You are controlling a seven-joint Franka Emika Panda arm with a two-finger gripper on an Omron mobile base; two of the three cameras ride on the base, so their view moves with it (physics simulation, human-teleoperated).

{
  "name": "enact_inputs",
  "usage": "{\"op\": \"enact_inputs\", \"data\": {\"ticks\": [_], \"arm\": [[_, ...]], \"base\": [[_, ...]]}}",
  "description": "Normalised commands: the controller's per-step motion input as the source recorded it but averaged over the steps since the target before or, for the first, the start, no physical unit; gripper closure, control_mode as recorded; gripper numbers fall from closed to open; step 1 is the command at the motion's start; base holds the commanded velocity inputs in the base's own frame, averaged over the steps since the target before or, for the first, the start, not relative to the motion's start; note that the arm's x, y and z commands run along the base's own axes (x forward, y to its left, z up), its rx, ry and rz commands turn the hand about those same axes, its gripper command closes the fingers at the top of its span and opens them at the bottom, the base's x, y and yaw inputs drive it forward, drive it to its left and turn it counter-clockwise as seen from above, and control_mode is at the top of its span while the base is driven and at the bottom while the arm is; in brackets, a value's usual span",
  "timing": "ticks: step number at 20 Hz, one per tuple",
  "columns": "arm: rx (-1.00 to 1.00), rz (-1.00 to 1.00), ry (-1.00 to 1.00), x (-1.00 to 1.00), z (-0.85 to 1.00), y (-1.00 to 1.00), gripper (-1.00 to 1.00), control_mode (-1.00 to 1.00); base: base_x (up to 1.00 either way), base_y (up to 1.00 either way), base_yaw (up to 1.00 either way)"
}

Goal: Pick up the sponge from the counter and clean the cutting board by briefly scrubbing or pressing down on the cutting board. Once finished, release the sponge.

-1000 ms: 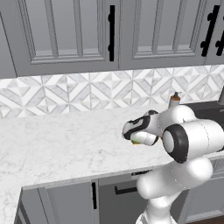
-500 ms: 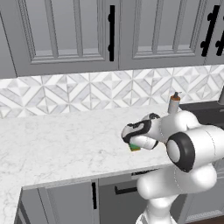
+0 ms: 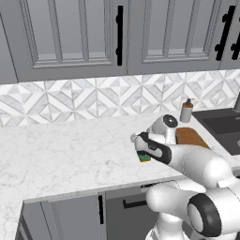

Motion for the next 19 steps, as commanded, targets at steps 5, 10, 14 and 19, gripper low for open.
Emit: {"op": "enact_inputs", "data": {"ticks": [5,10,14,19], "arm": [[0.0,-0.03,0.0,-0.44,0.45,0.39,-1.0,-1.0],[-0.01,0.0,0.0,-0.29,0.01,0.52,-1.0,-1.0],[0.0,-0.01,0.0,-0.25,0.06,0.55,-1.0,-1.0],[0.0,-0.02,0.0,-0.15,0.17,0.58,-1.0,-1.0]], "base": [[0.0,0.0,0.0],[0.0,0.0,0.0],[0.0,0.0,0.0],[0.0,0.0,0.0]]}}
